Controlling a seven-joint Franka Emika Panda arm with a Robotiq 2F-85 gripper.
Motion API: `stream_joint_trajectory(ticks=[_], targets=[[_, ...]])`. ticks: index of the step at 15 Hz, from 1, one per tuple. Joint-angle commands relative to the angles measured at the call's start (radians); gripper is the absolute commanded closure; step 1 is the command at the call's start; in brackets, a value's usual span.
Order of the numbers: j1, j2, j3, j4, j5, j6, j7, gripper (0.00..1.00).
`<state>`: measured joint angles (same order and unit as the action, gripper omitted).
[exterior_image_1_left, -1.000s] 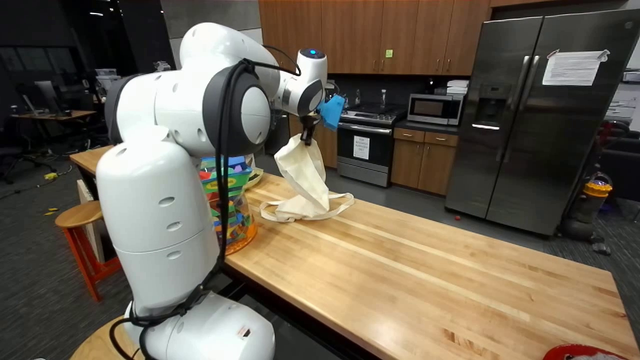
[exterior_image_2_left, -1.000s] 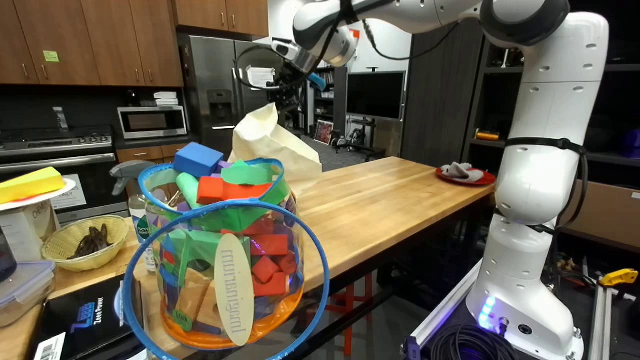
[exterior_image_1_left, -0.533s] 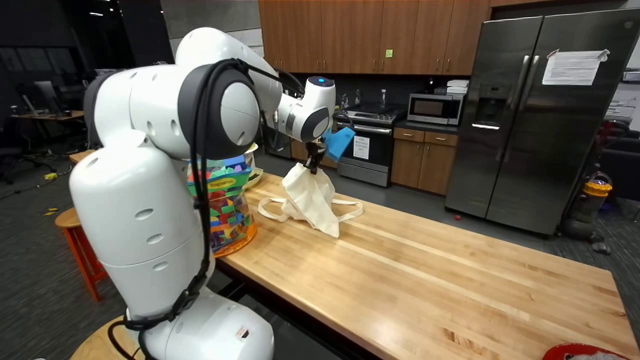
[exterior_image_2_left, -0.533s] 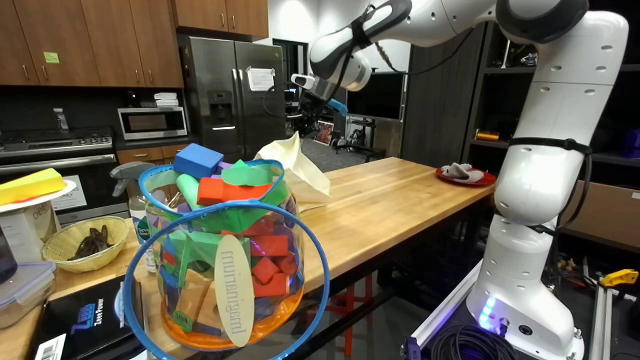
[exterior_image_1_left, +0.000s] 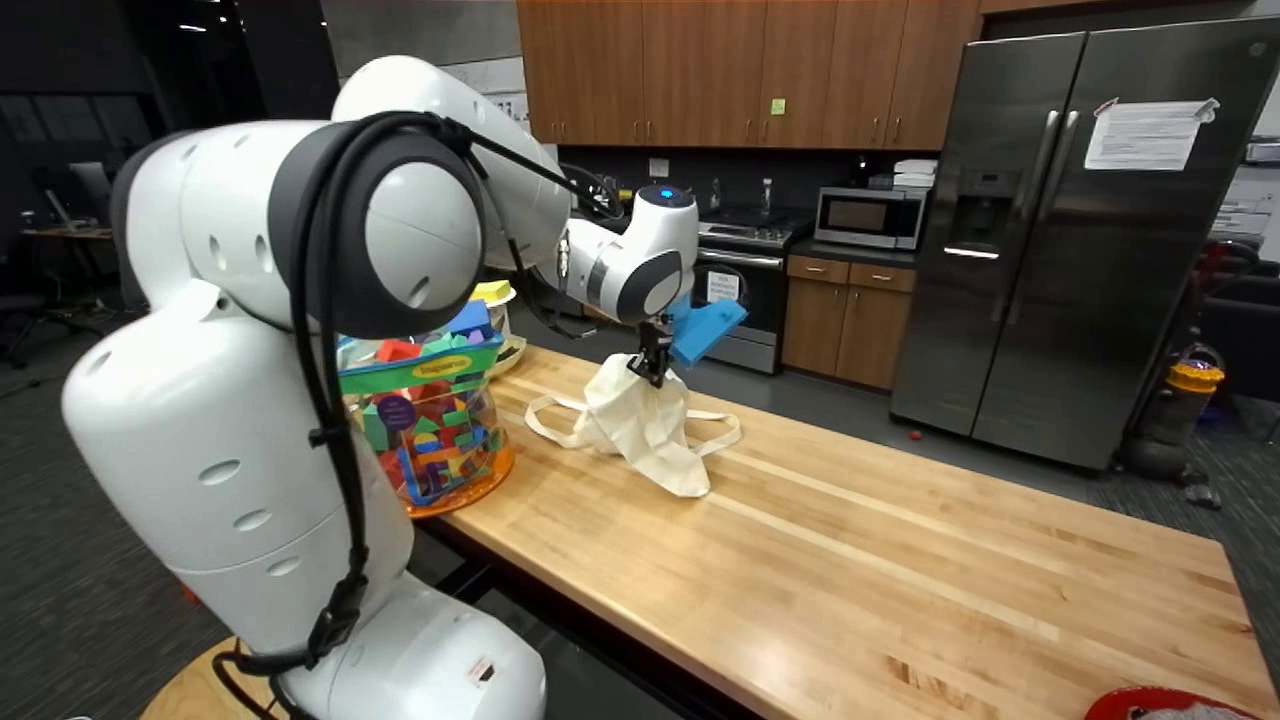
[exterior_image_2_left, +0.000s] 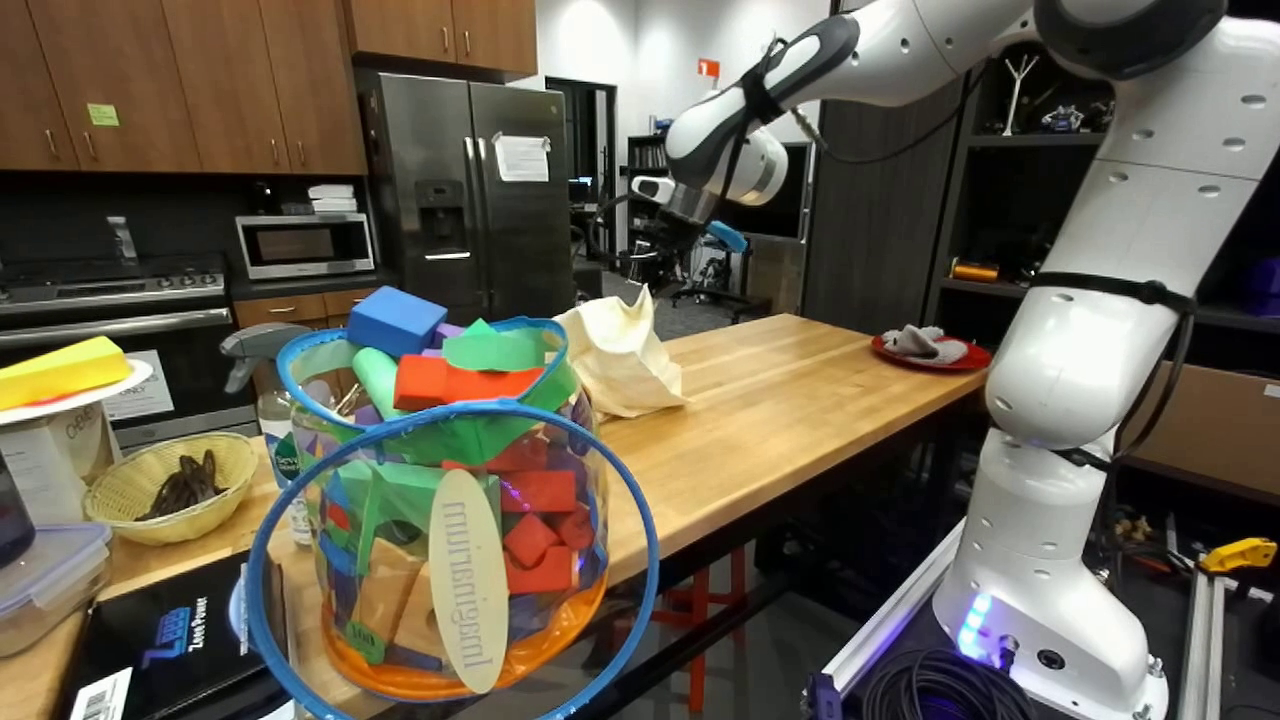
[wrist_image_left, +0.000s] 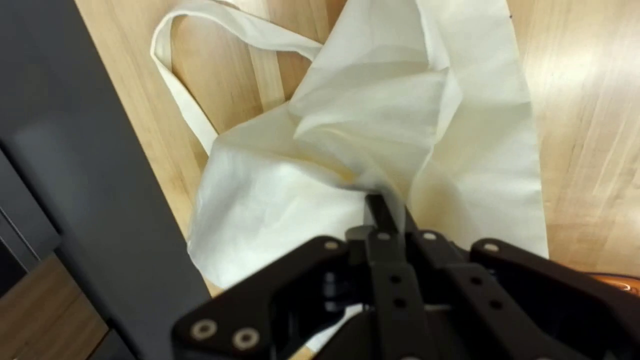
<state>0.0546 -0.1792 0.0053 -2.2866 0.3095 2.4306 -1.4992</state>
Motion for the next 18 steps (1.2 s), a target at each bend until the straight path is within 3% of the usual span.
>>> stream_joint_trajectory(ticks=[1,10,18], targets=[[-0.037,-0.064,-0.055,-0.063,-0.068,0.016,0.047,0.99],[-0.2,-0.021,-0.241,-0.056,-0.209,0.034,0.092,0.99],[-0.329,0.053,-0.351,-0.011,-0.324,0.087,0.168,0.99]])
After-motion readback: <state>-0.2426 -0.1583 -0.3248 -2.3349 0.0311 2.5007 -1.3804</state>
